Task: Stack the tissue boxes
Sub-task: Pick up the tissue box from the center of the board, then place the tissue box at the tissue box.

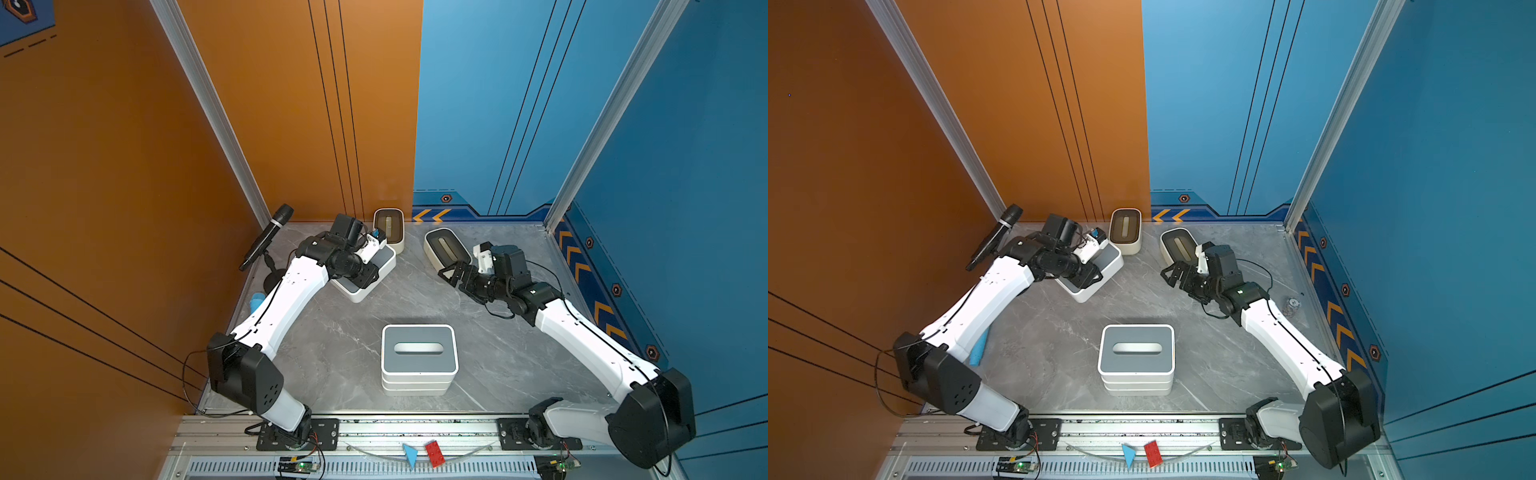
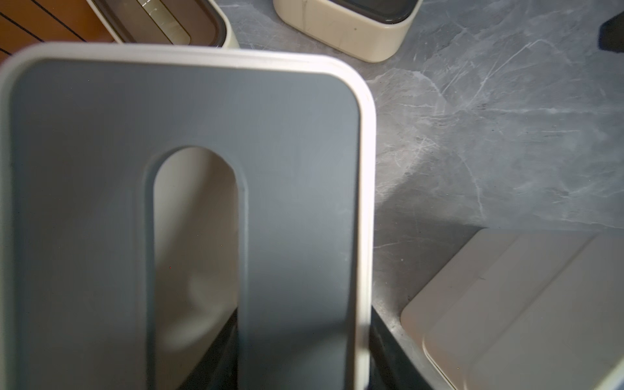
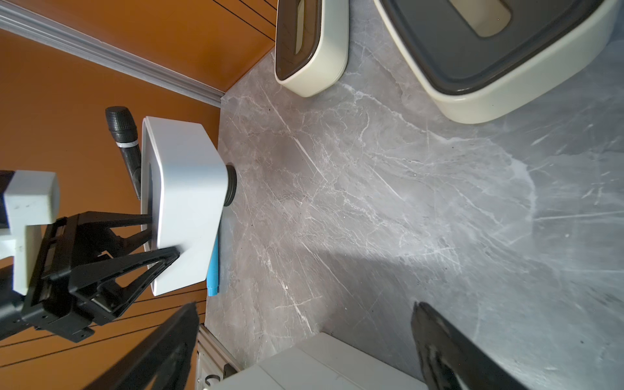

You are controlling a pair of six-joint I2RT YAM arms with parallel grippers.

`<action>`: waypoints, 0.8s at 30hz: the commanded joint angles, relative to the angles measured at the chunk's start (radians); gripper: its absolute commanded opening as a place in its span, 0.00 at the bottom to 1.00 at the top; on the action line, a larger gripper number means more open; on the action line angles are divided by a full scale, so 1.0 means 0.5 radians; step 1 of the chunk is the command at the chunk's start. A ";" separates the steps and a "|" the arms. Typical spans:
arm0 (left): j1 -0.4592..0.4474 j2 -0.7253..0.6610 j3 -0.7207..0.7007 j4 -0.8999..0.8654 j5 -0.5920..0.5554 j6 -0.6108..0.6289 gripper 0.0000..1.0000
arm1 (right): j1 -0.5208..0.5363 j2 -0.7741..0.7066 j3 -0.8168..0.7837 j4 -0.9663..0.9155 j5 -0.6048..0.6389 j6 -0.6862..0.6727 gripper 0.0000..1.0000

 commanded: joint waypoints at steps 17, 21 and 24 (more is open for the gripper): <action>-0.466 -0.151 0.249 -0.378 0.109 0.169 0.44 | -0.190 -0.478 -0.416 -0.174 -0.345 -0.115 1.00; -0.536 -0.186 0.220 -0.380 0.131 0.200 0.44 | -0.211 -0.570 -0.440 -0.252 -0.403 -0.158 1.00; -0.576 -0.215 0.189 -0.381 0.150 0.238 0.44 | -0.212 -0.656 -0.471 -0.284 -0.454 -0.167 1.00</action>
